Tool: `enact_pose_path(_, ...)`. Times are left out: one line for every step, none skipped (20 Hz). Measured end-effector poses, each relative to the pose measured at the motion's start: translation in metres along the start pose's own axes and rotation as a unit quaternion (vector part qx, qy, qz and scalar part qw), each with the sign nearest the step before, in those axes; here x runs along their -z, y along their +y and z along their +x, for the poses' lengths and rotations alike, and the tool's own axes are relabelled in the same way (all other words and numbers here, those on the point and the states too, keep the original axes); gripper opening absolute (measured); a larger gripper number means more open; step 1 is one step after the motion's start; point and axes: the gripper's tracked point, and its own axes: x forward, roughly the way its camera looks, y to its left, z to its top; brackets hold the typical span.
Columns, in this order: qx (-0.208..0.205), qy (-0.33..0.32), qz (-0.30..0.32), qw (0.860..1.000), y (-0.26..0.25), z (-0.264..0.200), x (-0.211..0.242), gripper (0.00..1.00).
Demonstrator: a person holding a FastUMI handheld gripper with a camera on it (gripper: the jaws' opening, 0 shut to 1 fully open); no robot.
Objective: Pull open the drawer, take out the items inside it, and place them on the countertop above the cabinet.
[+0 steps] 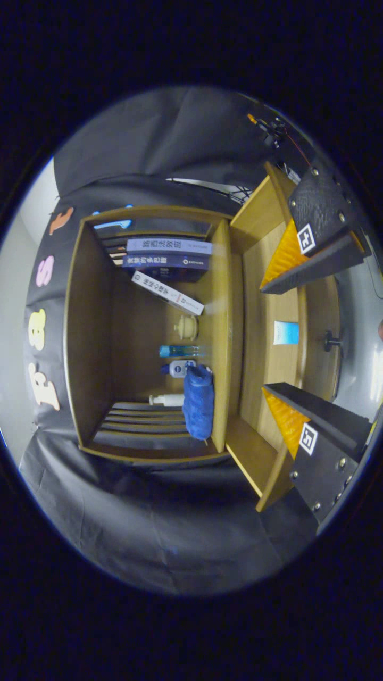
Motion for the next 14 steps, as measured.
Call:
enact_pose_path(0.001,0.016,0.008,1.0,-0.001,0.011,-0.004,0.99)
enact_pose_path(0.0,0.033,0.01,0.999,-0.001,0.022,-0.006,0.99)
enact_pose_path(0.0,0.054,0.011,0.998,-0.002,0.035,-0.006,1.0)
enact_pose_path(-0.003,0.091,0.011,0.996,-0.002,0.046,0.002,1.0)
enact_pose_path(-0.005,0.125,0.013,0.992,-0.001,0.056,0.01,1.0)
enact_pose_path(-0.011,0.161,0.014,0.987,0.002,0.068,0.021,1.0)
enact_pose_path(-0.017,0.197,0.017,0.98,0.005,0.079,0.033,1.0)
enact_pose_path(-0.02,0.236,0.014,0.971,0.006,0.085,0.043,1.0)
enact_pose_path(-0.025,0.278,0.006,0.96,0.009,0.088,0.057,1.0)
enact_pose_path(-0.034,0.312,0.0,0.949,0.011,0.088,0.064,1.0)
enact_pose_path(-0.038,0.341,-0.016,0.939,0.011,0.091,0.074,1.0)
enact_pose_path(-0.041,0.361,-0.033,0.931,0.014,0.095,0.087,1.0)
enact_pose_path(-0.041,0.386,-0.044,0.921,0.013,0.098,0.099,1.0)
enact_pose_path(-0.035,0.403,-0.052,0.913,0.01,0.1,0.109,1.0)
